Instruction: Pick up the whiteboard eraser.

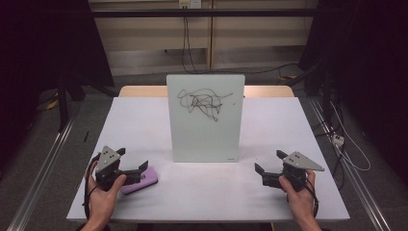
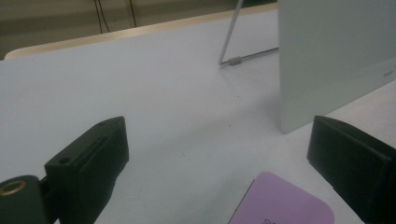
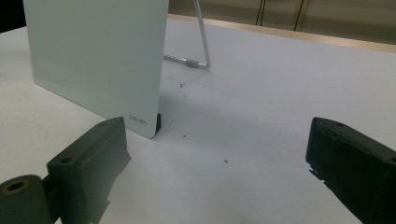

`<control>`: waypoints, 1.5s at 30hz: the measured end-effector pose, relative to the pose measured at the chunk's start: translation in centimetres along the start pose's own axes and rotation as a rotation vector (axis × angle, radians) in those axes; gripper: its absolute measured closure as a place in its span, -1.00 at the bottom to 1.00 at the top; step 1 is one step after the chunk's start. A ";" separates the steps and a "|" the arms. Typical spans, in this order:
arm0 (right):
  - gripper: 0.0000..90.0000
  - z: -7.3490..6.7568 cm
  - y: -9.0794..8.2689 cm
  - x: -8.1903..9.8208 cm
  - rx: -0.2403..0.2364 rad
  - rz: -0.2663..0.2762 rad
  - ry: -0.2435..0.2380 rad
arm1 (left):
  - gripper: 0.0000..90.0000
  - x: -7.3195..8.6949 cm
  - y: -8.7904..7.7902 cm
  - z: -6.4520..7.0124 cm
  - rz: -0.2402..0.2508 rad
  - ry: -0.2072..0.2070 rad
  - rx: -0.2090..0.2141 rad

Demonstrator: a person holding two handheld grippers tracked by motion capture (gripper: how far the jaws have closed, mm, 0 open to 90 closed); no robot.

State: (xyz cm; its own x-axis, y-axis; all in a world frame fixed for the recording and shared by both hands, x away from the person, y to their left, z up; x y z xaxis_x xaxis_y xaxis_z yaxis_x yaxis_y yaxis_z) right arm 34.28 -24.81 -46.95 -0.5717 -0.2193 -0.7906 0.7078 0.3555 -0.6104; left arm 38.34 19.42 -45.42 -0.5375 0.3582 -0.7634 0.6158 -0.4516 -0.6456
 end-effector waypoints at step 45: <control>-0.89 0.0 0.3 0.0 -0.013 -0.014 -0.005 | -0.77 -0.1 -0.2 0.6 -0.296 0.254 0.196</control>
Point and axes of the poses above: each handheld gripper's, and its own axes: y roughly forward along the jaws, x roughly out of its underside, z roughly to its right, the point moved 7 cm from there along y, roughly forward along the jaws, and after that the axes turned 14 degrees about -z, right-handed, at the moved point
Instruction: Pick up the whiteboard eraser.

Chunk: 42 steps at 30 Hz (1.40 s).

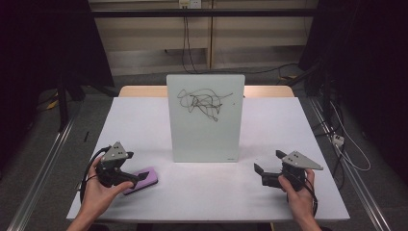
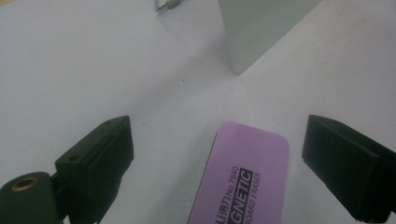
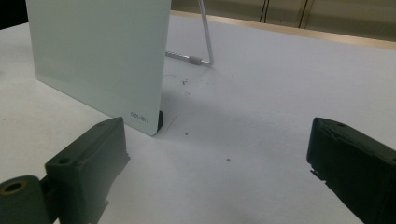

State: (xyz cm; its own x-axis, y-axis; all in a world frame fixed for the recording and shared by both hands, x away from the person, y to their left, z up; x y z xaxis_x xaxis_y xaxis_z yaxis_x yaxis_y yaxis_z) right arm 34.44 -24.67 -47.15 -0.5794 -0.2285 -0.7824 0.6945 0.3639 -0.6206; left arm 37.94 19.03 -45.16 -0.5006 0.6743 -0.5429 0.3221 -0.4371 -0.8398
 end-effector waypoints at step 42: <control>-0.89 -0.8 0.6 -0.2 -0.012 -0.020 -0.030 | -0.18 2.3 2.4 0.7 -0.338 0.157 0.123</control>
Point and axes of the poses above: each handheld gripper's, and its own axes: y roughly forward along the jaws, x roughly out of its underside, z roughly to its right, the point moved 7 cm from there along y, roughly forward along the jaws, and after that the axes turned 14 degrees about -z, right-handed, at the moved point
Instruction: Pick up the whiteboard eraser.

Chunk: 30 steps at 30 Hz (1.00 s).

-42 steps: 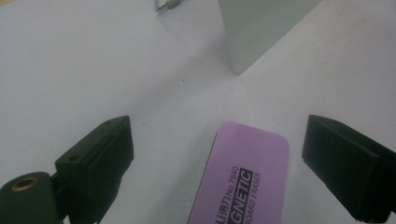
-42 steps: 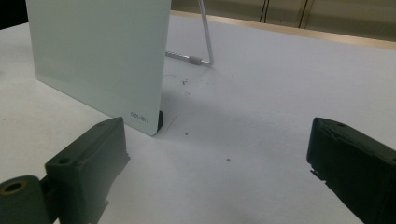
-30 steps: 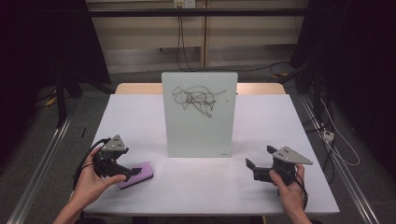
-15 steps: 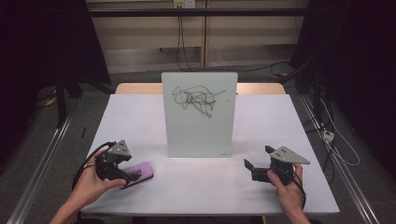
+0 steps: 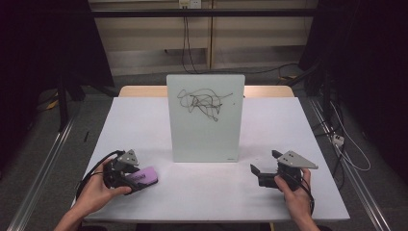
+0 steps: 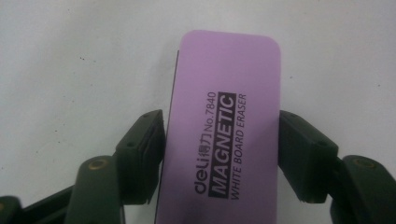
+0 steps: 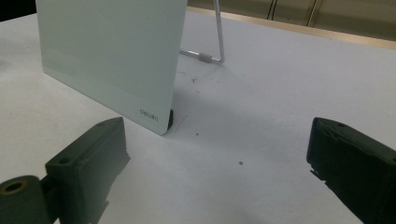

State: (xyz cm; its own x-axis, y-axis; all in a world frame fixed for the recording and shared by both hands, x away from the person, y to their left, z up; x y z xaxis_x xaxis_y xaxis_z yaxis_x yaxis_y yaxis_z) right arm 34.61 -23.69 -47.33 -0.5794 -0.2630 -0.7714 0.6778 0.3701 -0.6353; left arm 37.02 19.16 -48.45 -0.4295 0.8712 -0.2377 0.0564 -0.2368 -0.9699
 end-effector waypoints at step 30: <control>-0.89 0.0 0.2 -0.2 0.006 0.002 0.020 | -0.09 -1.5 -2.6 0.0 0.218 -0.074 -0.021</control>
Point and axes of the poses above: each handheld gripper's, and its own axes: y roughly forward along the jaws, x roughly out of its underside, z roughly to its right, the point moved 7 cm from there along y, roughly forward along the jaws, and after that the axes turned 14 degrees about -z, right-handed, at the moved point
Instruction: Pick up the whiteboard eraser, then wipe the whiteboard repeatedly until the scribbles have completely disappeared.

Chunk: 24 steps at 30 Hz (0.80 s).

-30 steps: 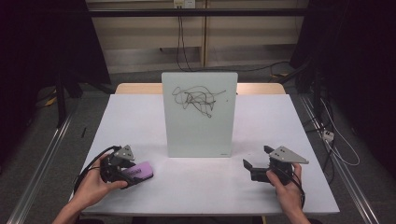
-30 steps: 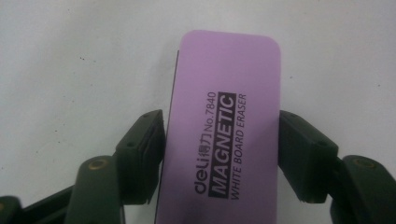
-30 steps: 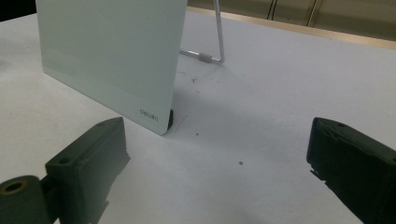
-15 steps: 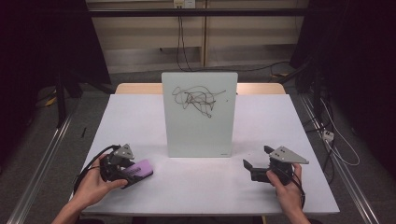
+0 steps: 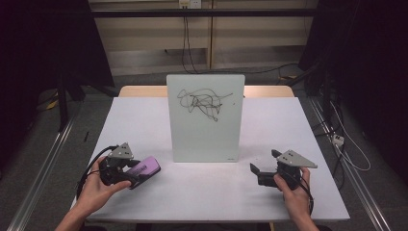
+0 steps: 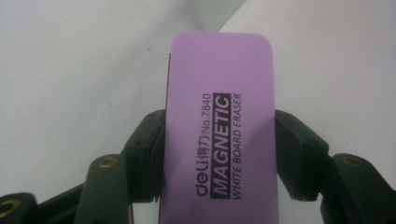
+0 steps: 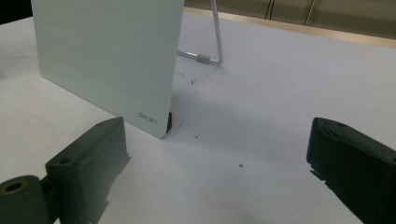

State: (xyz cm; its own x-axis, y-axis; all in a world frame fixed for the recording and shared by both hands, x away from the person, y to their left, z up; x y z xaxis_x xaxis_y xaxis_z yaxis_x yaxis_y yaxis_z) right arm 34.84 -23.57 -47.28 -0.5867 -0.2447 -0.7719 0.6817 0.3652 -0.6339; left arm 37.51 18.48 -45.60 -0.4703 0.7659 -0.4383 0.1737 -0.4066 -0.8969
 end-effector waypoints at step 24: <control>-0.88 0.3 -0.1 0.1 -0.003 0.004 -0.004 | -0.09 -1.8 -2.3 -0.1 0.249 -0.027 -0.039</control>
State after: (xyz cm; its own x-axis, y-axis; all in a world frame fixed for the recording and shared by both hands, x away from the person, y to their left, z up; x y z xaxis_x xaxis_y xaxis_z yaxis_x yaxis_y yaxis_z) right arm 34.84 -23.86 -47.28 -0.5820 -0.2470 -0.7748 0.6828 0.3690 -0.6306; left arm 38.00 18.10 -42.73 -0.4317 0.6309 -0.6447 0.3199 -0.5611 -0.7634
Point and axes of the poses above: each handheld gripper's, and its own axes: y roughly forward along the jaws, x roughly out of its underside, z roughly to its right, the point moved 7 cm from there along y, roughly forward along the jaws, and after that the axes turned 14 degrees about -z, right-handed, at the moved point
